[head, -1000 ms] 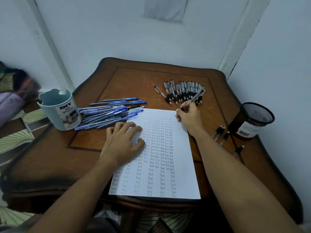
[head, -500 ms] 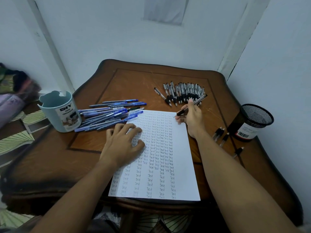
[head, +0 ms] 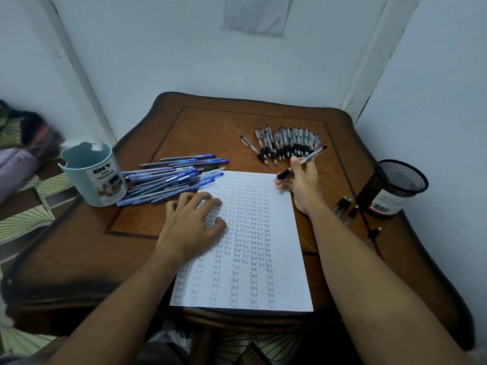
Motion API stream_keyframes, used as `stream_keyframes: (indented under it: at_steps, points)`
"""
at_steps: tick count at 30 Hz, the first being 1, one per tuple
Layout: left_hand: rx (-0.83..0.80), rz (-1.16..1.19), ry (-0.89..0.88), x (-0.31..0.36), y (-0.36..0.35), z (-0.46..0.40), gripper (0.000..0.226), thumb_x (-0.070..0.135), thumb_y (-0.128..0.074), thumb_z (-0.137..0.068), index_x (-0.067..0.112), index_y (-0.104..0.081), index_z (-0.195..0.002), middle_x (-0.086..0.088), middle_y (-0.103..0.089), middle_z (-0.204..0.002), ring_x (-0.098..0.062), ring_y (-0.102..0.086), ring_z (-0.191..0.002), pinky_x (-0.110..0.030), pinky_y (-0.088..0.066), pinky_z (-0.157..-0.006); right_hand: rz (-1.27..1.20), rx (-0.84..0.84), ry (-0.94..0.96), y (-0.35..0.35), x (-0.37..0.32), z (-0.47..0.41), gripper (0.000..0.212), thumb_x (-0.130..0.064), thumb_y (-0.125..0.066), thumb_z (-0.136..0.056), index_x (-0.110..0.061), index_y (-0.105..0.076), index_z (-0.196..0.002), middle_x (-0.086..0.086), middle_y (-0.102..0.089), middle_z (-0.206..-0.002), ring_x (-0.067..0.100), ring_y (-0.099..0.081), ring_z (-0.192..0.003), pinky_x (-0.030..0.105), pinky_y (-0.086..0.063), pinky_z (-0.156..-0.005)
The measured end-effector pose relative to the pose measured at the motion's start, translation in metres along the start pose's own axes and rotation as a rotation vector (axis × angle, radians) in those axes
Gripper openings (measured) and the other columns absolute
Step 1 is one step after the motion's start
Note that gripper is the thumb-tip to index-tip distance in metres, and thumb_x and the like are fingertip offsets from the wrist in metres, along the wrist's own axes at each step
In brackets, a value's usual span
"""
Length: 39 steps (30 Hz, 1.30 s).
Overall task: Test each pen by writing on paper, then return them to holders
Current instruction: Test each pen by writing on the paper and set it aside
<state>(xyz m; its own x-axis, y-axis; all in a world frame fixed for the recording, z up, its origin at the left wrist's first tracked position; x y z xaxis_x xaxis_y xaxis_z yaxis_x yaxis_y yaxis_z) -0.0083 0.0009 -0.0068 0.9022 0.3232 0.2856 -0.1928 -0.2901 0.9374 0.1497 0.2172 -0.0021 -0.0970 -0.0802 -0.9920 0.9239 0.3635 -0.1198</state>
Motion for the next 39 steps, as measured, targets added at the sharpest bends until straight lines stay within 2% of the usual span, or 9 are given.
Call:
stream_keyframes:
  at_steps: [6, 9, 11, 17, 23, 26, 32, 36, 39]
  points:
    - [0.001, -0.004, 0.001, -0.001, -0.002, 0.001, 0.062, 0.062, -0.023, -0.08, 0.039, -0.053, -0.129, 0.021, -0.044, -0.133, -0.006, -0.027, -0.124, -0.033, -0.015, -0.095, 0.021, 0.015, -0.067, -0.002, 0.004, -0.004, 0.019, -0.031, -0.039, -0.108, -0.014, -0.045, -0.112, 0.019, -0.07, -0.087, 0.022, -0.065, -0.061, 0.029, -0.054, -0.052]
    - [0.004, -0.004, -0.008, 0.0, -0.001, 0.001, 0.062, 0.062, -0.022, -0.08, 0.039, -0.053, -0.128, 0.022, -0.043, -0.132, -0.005, -0.027, -0.123, -0.031, -0.013, -0.093, 0.096, -0.034, -0.152, -0.006, -0.001, -0.011, 0.015, -0.016, -0.045, -0.106, -0.01, -0.04, -0.119, 0.025, -0.07, -0.096, 0.023, -0.065, -0.064, 0.031, -0.058, -0.061]
    - [0.004, 0.0, -0.013, 0.001, 0.0, 0.002, 0.062, 0.062, -0.021, -0.08, 0.039, -0.052, -0.128, 0.022, -0.043, -0.132, -0.005, -0.027, -0.122, -0.03, -0.012, -0.092, 0.149, -0.109, -0.215, -0.009, -0.011, -0.016, 0.031, 0.0, -0.053, -0.1, -0.012, -0.037, -0.124, 0.024, -0.064, -0.098, 0.023, -0.062, -0.07, 0.034, -0.058, -0.069]
    - [0.019, 0.014, -0.016, 0.001, 0.0, 0.001, 0.056, 0.06, -0.025, -0.082, 0.038, -0.053, -0.126, 0.023, -0.042, -0.128, -0.004, -0.027, -0.12, -0.03, -0.013, -0.093, 0.679, -0.043, -0.138, -0.011, -0.038, -0.043, 0.026, -0.013, -0.062, -0.098, -0.003, -0.057, -0.122, 0.012, -0.069, -0.09, 0.02, -0.065, -0.074, 0.043, -0.058, -0.092]
    - [0.026, 0.014, -0.017, 0.002, 0.001, 0.001, 0.052, 0.059, -0.027, -0.084, 0.039, -0.052, -0.125, 0.024, -0.042, -0.127, -0.004, -0.029, -0.119, -0.03, -0.013, -0.094, 0.911, 0.084, -0.107, -0.021, -0.04, -0.063, 0.028, -0.026, -0.066, -0.096, 0.001, -0.065, -0.103, 0.01, -0.07, -0.086, 0.015, -0.063, -0.065, 0.029, -0.054, -0.067]
    - [0.019, 0.007, -0.023, 0.003, 0.001, 0.001, 0.051, 0.057, -0.03, -0.086, 0.038, -0.051, -0.128, 0.023, -0.041, -0.128, -0.005, -0.028, -0.121, -0.029, -0.011, -0.093, 1.097, 0.119, -0.044, -0.03, -0.039, -0.066, 0.031, -0.028, -0.062, -0.098, 0.002, -0.066, -0.1, 0.015, -0.07, -0.096, 0.024, -0.068, -0.083, 0.025, -0.047, -0.059]
    - [0.016, -0.006, -0.018, -0.001, 0.001, 0.0, 0.051, 0.058, -0.029, -0.085, 0.039, -0.05, -0.128, 0.022, -0.041, -0.13, -0.005, -0.027, -0.122, -0.029, -0.01, -0.094, 1.167, 0.201, 0.076, -0.033, -0.045, -0.062, 0.025, -0.015, -0.059, -0.1, -0.001, -0.06, -0.121, 0.017, -0.065, -0.116, 0.032, -0.063, -0.108, 0.036, -0.053, -0.085]
    - [0.012, -0.02, -0.015, -0.005, 0.0, -0.001, 0.053, 0.059, -0.029, -0.085, 0.039, -0.051, -0.129, 0.022, -0.042, -0.131, -0.006, -0.027, -0.123, -0.029, -0.009, -0.09, 1.199, 0.098, 0.096, -0.019, -0.057, -0.04, 0.021, -0.014, -0.058, -0.1, -0.011, -0.062, -0.121, 0.009, -0.063, -0.116, 0.026, -0.061, -0.106, 0.031, -0.051, -0.082]
    - [-0.002, -0.021, -0.022, -0.004, -0.002, -0.001, 0.059, 0.061, -0.024, -0.083, 0.038, -0.051, -0.13, 0.021, -0.042, -0.132, -0.007, -0.027, -0.123, -0.03, -0.011, -0.091, 1.369, -0.205, -0.009, 0.002, -0.067, -0.016, 0.023, 0.0, -0.055, -0.096, -0.015, -0.069, -0.107, 0.006, -0.064, -0.111, 0.024, -0.061, -0.103, 0.033, -0.052, -0.086]
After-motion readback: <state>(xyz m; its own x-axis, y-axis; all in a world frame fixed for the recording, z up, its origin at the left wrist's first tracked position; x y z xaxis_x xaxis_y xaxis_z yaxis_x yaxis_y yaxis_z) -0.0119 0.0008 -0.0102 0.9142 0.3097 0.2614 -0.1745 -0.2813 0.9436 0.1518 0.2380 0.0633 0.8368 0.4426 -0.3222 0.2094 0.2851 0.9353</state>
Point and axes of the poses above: each hand's wrist, its own z-axis away from the middle knuckle, its own y-axis out of the back of the hand, x = y × z, the point moved 5 cm from there along -z, towards the middle knuckle
